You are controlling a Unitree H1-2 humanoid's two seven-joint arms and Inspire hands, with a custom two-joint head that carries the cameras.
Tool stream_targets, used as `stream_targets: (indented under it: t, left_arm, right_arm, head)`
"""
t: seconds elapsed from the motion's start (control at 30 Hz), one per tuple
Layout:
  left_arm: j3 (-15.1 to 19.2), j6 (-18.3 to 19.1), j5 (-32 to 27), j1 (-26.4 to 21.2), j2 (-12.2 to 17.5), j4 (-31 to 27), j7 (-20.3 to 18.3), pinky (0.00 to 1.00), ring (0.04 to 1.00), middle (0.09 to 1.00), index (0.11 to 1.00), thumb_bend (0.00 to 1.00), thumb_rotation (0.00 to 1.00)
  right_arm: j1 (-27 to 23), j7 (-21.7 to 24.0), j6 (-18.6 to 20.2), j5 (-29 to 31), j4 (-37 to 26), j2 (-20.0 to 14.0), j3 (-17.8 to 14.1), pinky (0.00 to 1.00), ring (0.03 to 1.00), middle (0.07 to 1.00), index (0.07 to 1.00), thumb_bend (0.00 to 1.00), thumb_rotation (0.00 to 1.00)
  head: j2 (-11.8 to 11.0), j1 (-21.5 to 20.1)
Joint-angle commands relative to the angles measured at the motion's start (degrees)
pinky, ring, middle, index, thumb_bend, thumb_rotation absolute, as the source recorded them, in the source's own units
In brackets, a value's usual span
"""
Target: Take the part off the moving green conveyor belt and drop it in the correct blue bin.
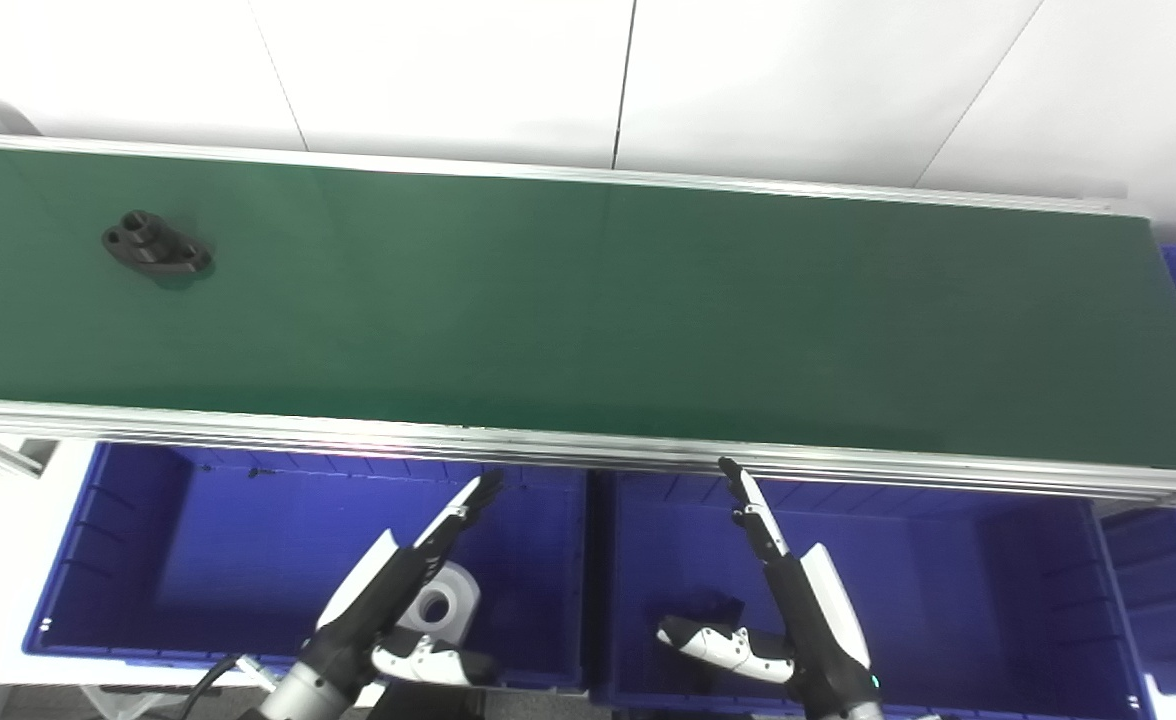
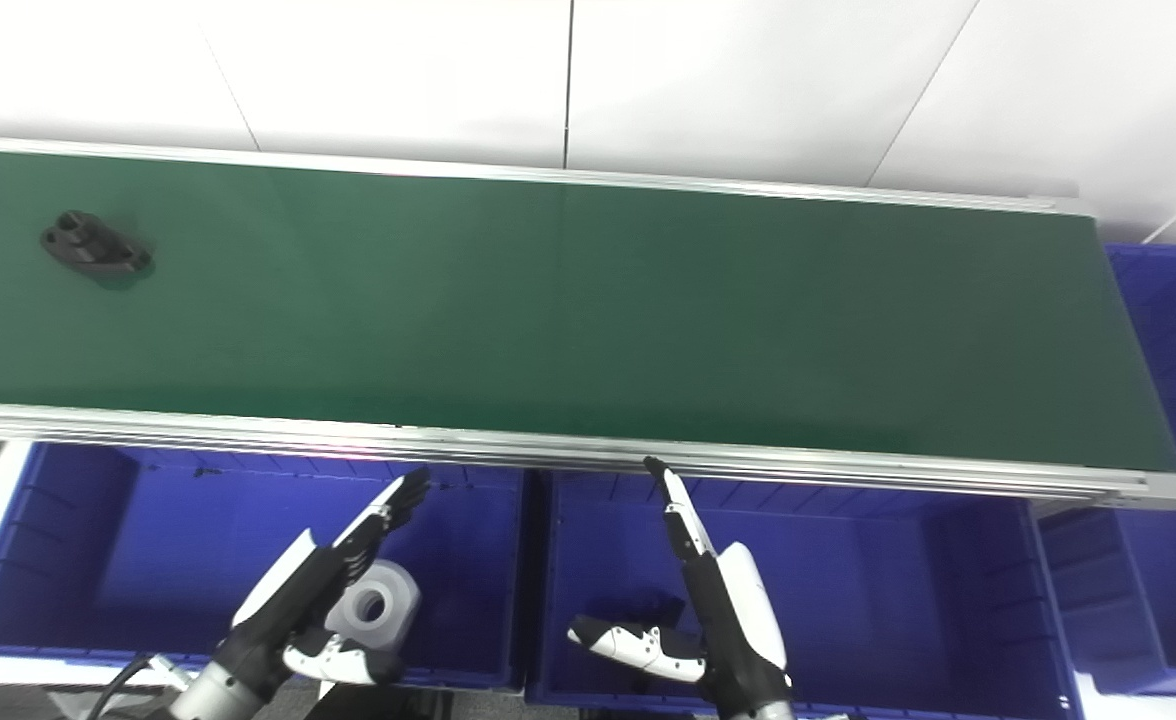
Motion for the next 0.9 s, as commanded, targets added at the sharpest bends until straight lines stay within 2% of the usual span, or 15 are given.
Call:
stream_targets:
  t: [0.0,0.03,0.1,0.17,0.2,0.23,0.3,0.43,0.57,0.87]
  left_arm:
    - [-0.1,-2.1,0.7,-0.3,0.0,-0.2,1.4,1.0,1.0,1.0,1.0,0.94,0.6]
    - [-0.2,-2.1,0.8,-0.3,-0.2,0.0,1.6,1.0,1.0,1.0,1.0,0.93,0.59]
    - [-1.0,-2.1,1.0,-0.8,-0.7,0.8,2.6,1.0,1.0,1.0,1.0,0.93,0.58]
    - [-1.9,-2.1,1.9,-1.2,-0.9,1.6,3.7,0.99,1.0,1.0,1.0,0.93,0.59]
    - [-2.3,-2.1,2.3,-1.4,-1.0,2.0,4.5,0.98,1.0,1.0,1.0,0.93,0.58]
    - [-2.7,-2.1,2.9,-1.6,-1.0,2.4,5.3,0.97,1.0,1.0,1.0,0.93,0.59]
    - [-3.9,-2.1,3.6,-2.1,-1.0,3.0,7.1,0.96,1.0,1.0,1.0,0.92,0.59]
    - [-6.9,-2.1,5.6,-3.5,0.0,4.2,12.0,0.93,0.995,1.0,0.991,0.9,0.59]
    - [-9.4,-2.1,5.8,-4.4,0.8,4.6,16.3,0.87,0.962,0.996,0.954,0.9,0.58]
    - [-15.9,-2.1,7.1,-7.4,3.0,6.2,25.7,0.84,0.937,0.976,0.935,0.9,0.57]
  right_arm:
    - [0.7,-0.8,-3.9,0.6,-0.9,-0.4,-0.3,0.92,0.982,1.0,1.0,0.83,0.62]
    - [0.7,-1.0,-4.1,0.5,-0.7,-0.4,-0.4,0.91,0.979,1.0,1.0,0.83,0.63]
    - [0.6,-1.4,-5.6,1.2,0.9,-0.8,-0.7,0.91,0.976,1.0,1.0,0.84,0.63]
    - [0.4,-1.3,-7.0,2.1,2.6,-1.3,-1.2,0.92,0.981,1.0,1.0,0.84,0.63]
    - [0.3,-1.1,-7.2,2.5,3.0,-1.4,-1.4,0.93,0.984,1.0,1.0,0.84,0.63]
    - [0.2,-1.1,-7.9,2.8,3.7,-1.6,-1.6,0.94,0.992,1.0,1.0,0.85,0.63]
    - [-0.1,-1.0,-8.6,3.0,4.8,-2.0,-1.8,0.97,0.999,1.0,1.0,0.85,0.64]
    - [-0.6,-1.1,-9.8,3.5,6.5,-2.4,-2.1,0.98,1.0,1.0,1.0,0.85,0.65]
    - [-1.1,-1.7,-10.3,4.2,7.4,-2.5,-1.8,0.98,1.0,1.0,1.0,0.83,0.62]
    - [-1.2,-1.0,-10.0,4.7,7.4,-2.6,-2.3,1.0,1.0,1.0,1.0,0.84,0.62]
  head:
    - [-1.3,2.4]
    - [-1.3,2.4]
    - [-4.9,9.3]
    - [-7.0,13.0]
    - [-7.3,13.5]
    - [-8.7,15.4]
    - [-10.2,17.0]
    - [-11.6,18.0]
    - [-11.8,17.4]
    - [-12.8,16.7]
